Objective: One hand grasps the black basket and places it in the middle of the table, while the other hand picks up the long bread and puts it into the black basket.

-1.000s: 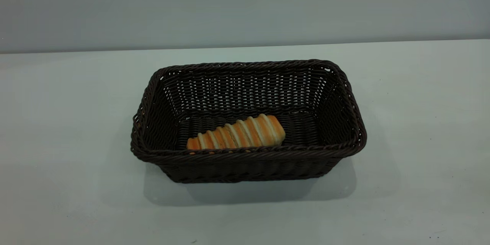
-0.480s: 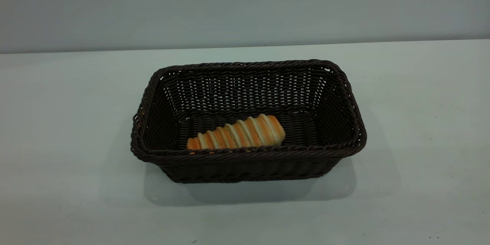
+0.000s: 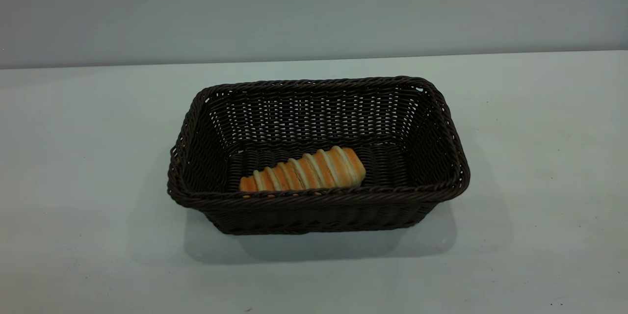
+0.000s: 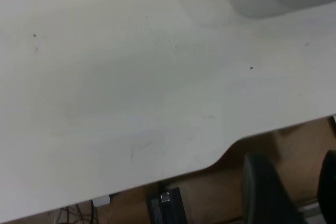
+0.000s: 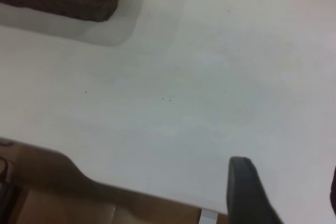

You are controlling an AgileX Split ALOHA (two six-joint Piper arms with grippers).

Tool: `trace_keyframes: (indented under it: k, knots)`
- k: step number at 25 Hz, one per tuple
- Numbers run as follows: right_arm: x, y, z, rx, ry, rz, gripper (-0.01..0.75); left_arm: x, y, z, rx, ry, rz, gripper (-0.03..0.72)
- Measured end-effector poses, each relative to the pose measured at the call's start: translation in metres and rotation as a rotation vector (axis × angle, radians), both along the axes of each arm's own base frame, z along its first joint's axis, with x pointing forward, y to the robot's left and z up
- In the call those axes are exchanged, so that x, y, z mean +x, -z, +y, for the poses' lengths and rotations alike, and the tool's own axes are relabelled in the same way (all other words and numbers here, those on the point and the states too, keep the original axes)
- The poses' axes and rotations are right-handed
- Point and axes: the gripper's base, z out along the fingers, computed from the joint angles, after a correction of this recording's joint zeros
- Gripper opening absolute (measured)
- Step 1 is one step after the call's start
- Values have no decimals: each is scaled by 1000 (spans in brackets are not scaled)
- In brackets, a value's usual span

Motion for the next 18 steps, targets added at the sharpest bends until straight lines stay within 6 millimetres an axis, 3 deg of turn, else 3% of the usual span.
trace_keyframes:
  k: [18]
  knots:
    - [-1,0,0,-2,2,-6,398,1,0,5,57,-24,-13,268]
